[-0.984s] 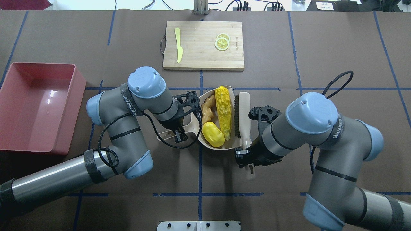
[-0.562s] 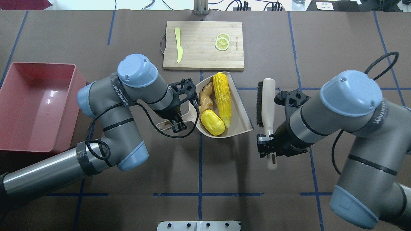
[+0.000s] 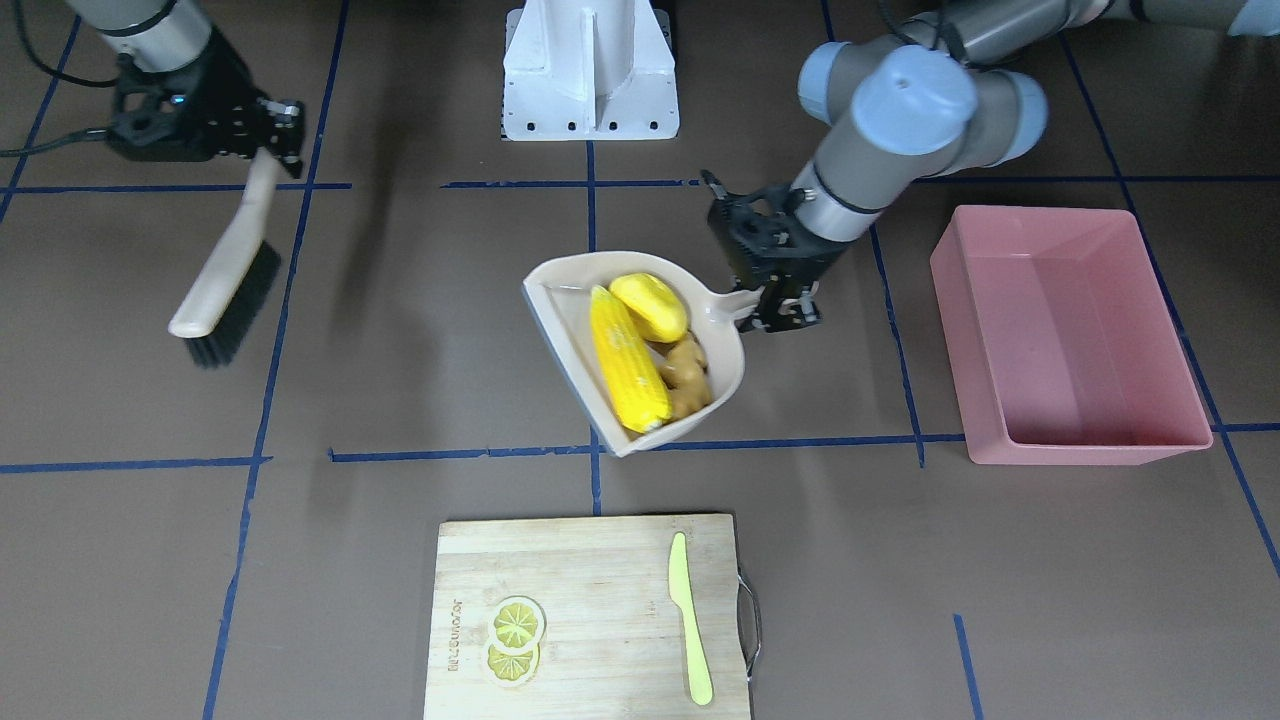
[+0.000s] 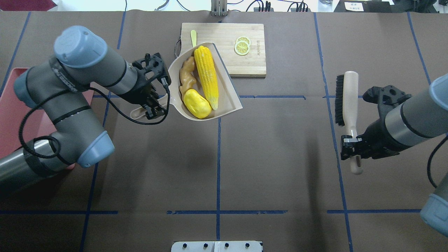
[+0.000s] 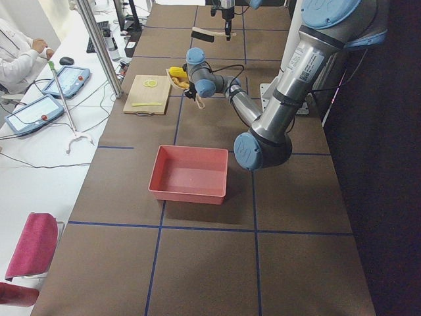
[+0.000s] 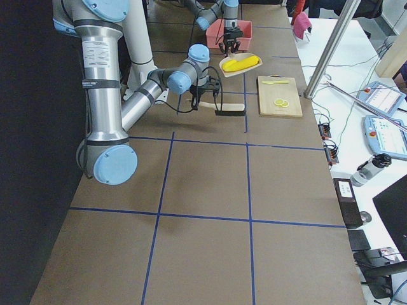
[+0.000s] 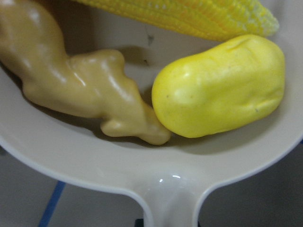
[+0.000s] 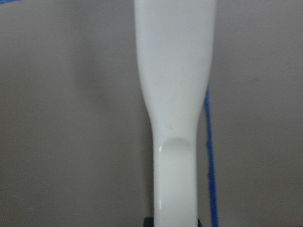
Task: Sweep and dump trash into bin
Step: 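Lift the dustpan toward the pink bin with the left gripper while the right withdraws, then tip the dustpan over the pink bin with the left gripper to dump the items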
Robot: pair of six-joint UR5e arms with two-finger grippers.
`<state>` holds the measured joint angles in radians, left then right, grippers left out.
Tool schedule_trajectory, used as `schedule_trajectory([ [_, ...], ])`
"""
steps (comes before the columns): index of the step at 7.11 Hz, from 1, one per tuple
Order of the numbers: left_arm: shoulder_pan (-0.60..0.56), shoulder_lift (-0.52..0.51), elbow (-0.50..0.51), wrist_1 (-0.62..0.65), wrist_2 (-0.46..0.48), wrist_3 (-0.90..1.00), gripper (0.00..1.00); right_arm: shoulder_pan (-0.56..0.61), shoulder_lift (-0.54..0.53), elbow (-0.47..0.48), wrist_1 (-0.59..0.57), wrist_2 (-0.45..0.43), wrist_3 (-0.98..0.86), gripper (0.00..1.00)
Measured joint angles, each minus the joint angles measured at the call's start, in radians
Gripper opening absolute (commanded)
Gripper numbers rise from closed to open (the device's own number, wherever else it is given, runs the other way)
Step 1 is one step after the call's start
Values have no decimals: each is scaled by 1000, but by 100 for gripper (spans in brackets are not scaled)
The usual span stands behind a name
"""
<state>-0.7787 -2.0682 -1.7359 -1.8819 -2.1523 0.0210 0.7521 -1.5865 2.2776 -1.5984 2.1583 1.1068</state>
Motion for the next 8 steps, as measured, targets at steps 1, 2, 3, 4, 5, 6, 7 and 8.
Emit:
schedule_trajectory([
  [1,-71,56,-33,2,-43,43,0,50,-72,1,3,0,-104,0],
  [2,-147,113,-52,4,-92,126,0,96,-138,0,5,-1,-202,0],
  [3,-235,186,-60,5,-132,257,0,141,-210,-5,13,-1,-306,0],
  [4,-312,250,-58,7,-148,402,0,178,-265,-21,38,-1,-383,0],
  [5,-380,305,-51,9,-153,547,0,203,-300,-51,83,-1,-426,0],
  [6,-447,352,-41,10,-153,685,0,217,-319,-84,129,0,-444,0],
  [7,-512,391,-24,10,-151,814,0,223,-332,-108,163,0,-450,0],
  [8,-566,416,-2,10,-148,913,0,227,-340,-122,182,0,-452,0],
])
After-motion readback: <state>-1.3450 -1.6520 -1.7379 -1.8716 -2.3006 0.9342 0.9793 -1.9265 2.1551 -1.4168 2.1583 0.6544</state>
